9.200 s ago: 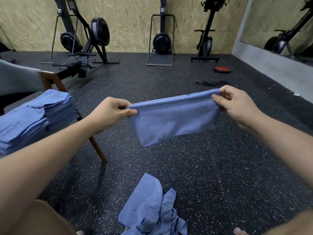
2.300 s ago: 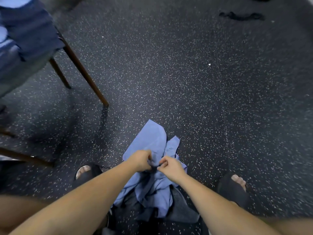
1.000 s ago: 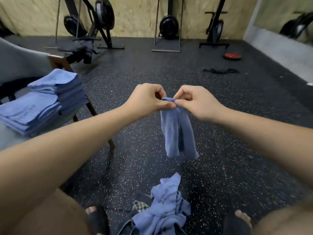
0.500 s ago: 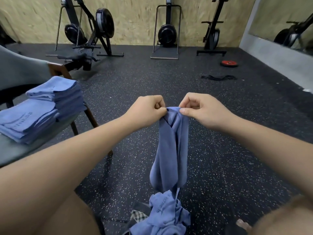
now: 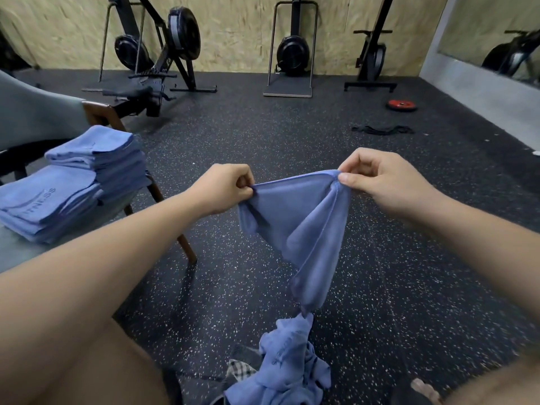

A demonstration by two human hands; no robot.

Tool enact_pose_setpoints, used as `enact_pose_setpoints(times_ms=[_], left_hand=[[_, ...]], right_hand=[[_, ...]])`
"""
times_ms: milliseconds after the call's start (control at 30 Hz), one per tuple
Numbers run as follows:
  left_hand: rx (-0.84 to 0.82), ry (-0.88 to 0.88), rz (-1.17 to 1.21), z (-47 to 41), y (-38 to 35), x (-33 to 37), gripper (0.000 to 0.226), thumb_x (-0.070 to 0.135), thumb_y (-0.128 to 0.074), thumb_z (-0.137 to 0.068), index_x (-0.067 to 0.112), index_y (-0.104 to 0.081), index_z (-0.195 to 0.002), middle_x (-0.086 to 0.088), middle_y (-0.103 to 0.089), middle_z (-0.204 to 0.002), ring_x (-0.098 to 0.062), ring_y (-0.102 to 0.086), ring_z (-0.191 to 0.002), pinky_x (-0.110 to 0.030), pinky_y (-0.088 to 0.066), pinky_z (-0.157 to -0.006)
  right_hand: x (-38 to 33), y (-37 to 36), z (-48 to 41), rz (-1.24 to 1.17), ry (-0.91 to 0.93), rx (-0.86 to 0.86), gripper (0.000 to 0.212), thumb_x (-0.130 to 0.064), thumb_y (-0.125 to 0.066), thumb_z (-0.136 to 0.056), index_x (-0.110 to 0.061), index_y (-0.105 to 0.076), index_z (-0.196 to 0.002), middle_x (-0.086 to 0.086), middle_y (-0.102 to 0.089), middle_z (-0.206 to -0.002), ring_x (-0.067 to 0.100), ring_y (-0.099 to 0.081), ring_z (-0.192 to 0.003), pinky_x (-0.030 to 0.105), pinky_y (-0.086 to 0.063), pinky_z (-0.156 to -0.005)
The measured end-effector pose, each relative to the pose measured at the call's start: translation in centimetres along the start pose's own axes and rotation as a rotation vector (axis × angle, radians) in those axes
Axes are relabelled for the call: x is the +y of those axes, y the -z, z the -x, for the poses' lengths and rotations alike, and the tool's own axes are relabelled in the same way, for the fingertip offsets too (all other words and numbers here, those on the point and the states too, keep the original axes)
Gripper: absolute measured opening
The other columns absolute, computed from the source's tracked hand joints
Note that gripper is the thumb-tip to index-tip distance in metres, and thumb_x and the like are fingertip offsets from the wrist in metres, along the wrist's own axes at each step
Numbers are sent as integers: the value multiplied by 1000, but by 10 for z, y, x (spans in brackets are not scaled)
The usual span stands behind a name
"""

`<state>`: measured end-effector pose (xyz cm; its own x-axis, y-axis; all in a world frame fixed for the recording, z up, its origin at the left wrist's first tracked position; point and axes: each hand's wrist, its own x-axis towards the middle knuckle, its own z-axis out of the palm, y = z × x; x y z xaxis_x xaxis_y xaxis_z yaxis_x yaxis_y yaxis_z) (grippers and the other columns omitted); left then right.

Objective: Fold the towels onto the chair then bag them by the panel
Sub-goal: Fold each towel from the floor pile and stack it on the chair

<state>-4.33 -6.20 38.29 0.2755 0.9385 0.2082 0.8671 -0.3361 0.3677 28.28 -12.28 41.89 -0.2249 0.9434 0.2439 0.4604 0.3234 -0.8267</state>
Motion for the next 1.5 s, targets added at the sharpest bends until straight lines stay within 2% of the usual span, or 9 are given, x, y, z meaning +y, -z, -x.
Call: enact_pose_setpoints(times_ms=[100, 400, 600, 733, 800, 933, 1200, 1367, 1500], left_hand=[[12, 45, -27, -3, 6, -16, 12, 18, -72, -88, 28, -70, -93, 13, -67, -79, -15, -63, -78, -28, -41, -69], [66, 168, 18, -1, 25, -48, 9, 19, -72, -95, 27, -76, -95, 9, -73, -83, -15, -68, -77, -21, -45, -61], [78, 217, 263, 2, 25, -50, 9, 28, -77, -97, 26, -80, -89, 7, -81, -83, -27, -77, -85, -48, -61, -83], [105, 177, 292, 4, 26, -37, 14, 33, -74, -100, 29, -81, -89, 6, -80, -85, -33, -76, -88, -53, -62, -82], [100, 153, 273, 5, 25, -29, 15, 35, -71, -102, 30, -79, -91, 7, -79, -85, -32, -74, -82, -46, -61, -72], [78, 65, 217, 4, 19, -6, 14, 33, -69, -105, 28, -77, -95, 6, -76, -86, -3, -55, -55, -17, -41, -48], [-7, -126, 135, 7, -3, 41, 12, 24, -65, -105, 26, -73, -97, 9, -71, -84, -5, -59, -74, -29, -44, -71], [-97, -272, 100, 10, -17, 60, 9, 24, -71, -102, 24, -78, -97, 17, -66, -78, 13, -56, -69, -11, -37, -65], [-101, -255, 239, 13, -21, 69, 6, 30, -78, -97, 30, -77, -91, 13, -73, -80, 3, -57, -68, -13, -40, -62]], right_hand=[[11, 7, -3, -38, -41, 44, 8, -7, -69, -102, -11, -72, -96, 15, -79, -95, 17, -67, -84, 41, -53, -82], [44, 23, -9, 33, -152, 150, 12, -13, -74, -99, -20, -76, -90, 16, -77, -89, 19, -64, -77, 46, -54, -80], [62, 23, -9, 68, -199, 126, 12, -10, -74, -98, -19, -76, -89, 16, -77, -89, 21, -65, -78, 48, -55, -82], [76, 15, -6, 111, -243, 77, 16, -14, -75, -97, -26, -75, -86, 3, -75, -76, 16, -61, -72, 42, -48, -76], [78, 9, -5, 157, -253, 35, 13, -16, -74, -97, -24, -74, -86, -4, -72, -71, 14, -57, -67, 38, -45, -73], [72, -9, -1, 263, -246, -58, 11, -18, -75, -96, -24, -73, -87, -6, -72, -73, 9, -55, -62, 32, -42, -66], [51, -41, 4, 282, -227, -225, 3, -25, -74, -97, -28, -74, -95, -8, -80, -91, 13, -75, -91, 41, -58, -93], [33, -57, 4, 173, -143, -260, 30, -43, -76, -98, -39, -65, -126, -17, -72, -123, -1, -66, -117, 32, -51, -108], [30, -65, 3, 138, -83, -259, 16, -43, -72, -100, -31, -67, -108, -9, -70, -92, 14, -64, -84, 39, -53, -84]])
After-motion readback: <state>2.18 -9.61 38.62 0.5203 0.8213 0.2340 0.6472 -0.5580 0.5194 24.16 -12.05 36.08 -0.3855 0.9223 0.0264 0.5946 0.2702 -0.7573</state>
